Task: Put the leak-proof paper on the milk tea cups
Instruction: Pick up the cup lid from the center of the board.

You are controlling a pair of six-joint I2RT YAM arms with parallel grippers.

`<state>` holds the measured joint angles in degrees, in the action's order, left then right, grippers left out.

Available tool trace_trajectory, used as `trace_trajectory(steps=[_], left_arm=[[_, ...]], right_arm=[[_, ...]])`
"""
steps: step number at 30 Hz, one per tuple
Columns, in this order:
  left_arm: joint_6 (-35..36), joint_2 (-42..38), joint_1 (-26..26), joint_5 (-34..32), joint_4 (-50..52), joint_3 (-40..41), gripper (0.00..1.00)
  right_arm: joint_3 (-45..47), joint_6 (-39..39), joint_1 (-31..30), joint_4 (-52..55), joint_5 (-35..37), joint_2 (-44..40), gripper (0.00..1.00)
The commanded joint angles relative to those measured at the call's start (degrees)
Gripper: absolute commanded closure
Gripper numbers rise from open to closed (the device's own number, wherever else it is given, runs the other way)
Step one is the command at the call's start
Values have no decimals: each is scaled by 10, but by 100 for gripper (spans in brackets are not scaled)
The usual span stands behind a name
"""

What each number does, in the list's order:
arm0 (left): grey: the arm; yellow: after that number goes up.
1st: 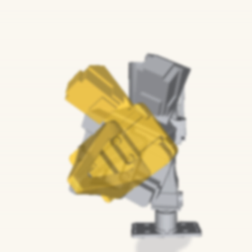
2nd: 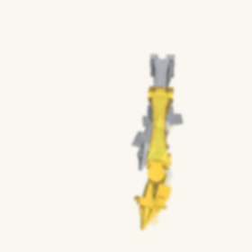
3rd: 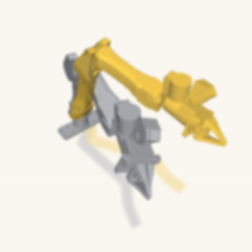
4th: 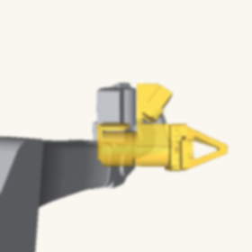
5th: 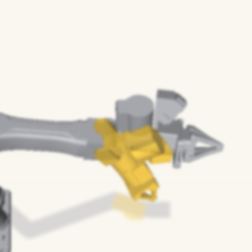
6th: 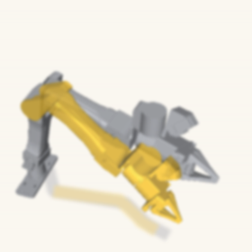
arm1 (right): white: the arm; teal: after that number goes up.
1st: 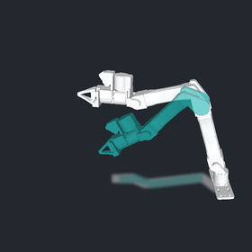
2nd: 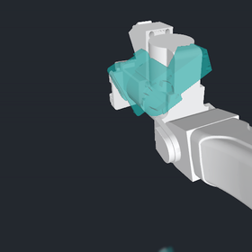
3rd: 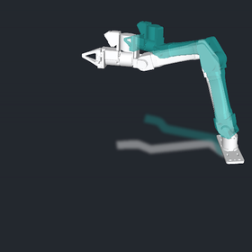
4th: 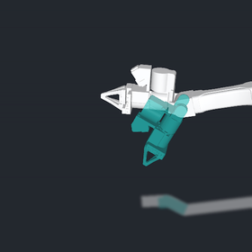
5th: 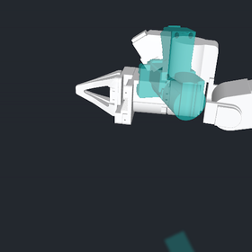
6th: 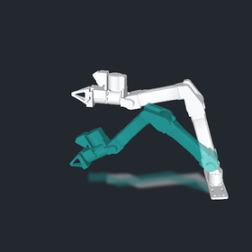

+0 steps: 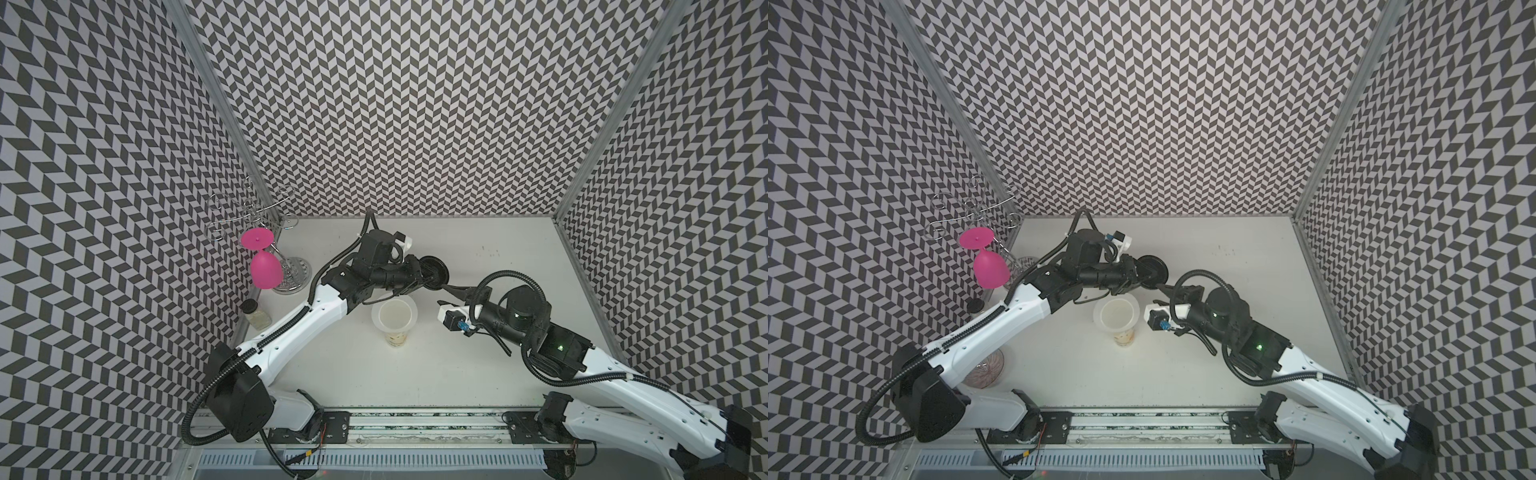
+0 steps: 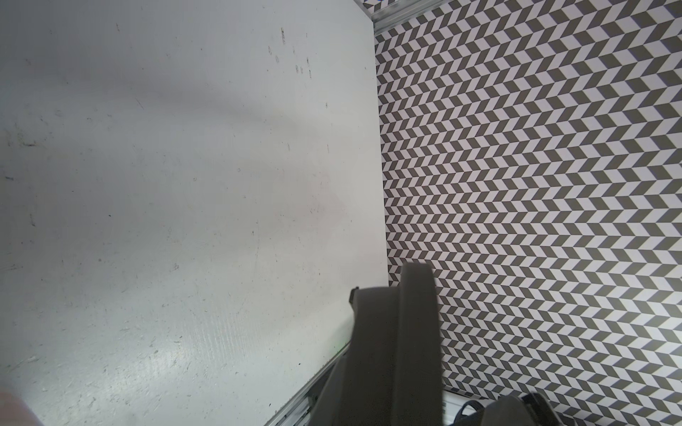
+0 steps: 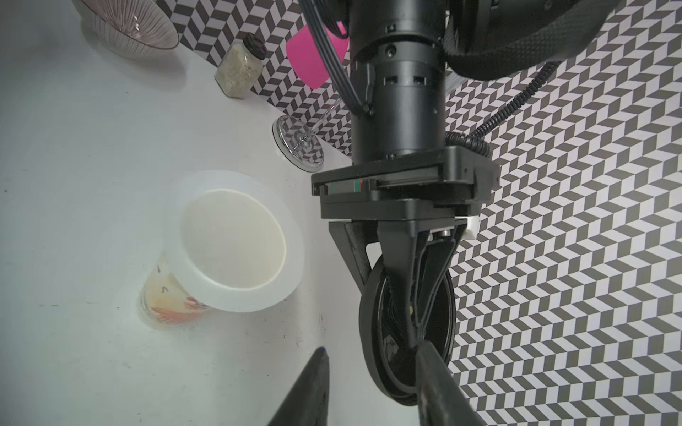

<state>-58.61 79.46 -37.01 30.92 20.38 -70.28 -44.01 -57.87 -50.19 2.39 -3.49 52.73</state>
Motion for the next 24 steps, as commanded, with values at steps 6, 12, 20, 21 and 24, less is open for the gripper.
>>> trace_trajectory(steps=[6,12,20,21,24], left_arm=[[41,-8,2,-15,54,-27,77],[94,-1,3,-34,114,-53,77],[107,-8,2,-38,126,-56,77],[109,-9,2,-38,128,-56,77],[111,-11,2,-37,132,-55,77]], right_arm=[[-16,-34,-4,-33,-7,26,71],[-72,3,-4,65,-36,49,77],[-114,22,-1,127,-49,79,78],[-118,24,0,129,-49,83,79],[-133,26,3,153,-58,93,80]])
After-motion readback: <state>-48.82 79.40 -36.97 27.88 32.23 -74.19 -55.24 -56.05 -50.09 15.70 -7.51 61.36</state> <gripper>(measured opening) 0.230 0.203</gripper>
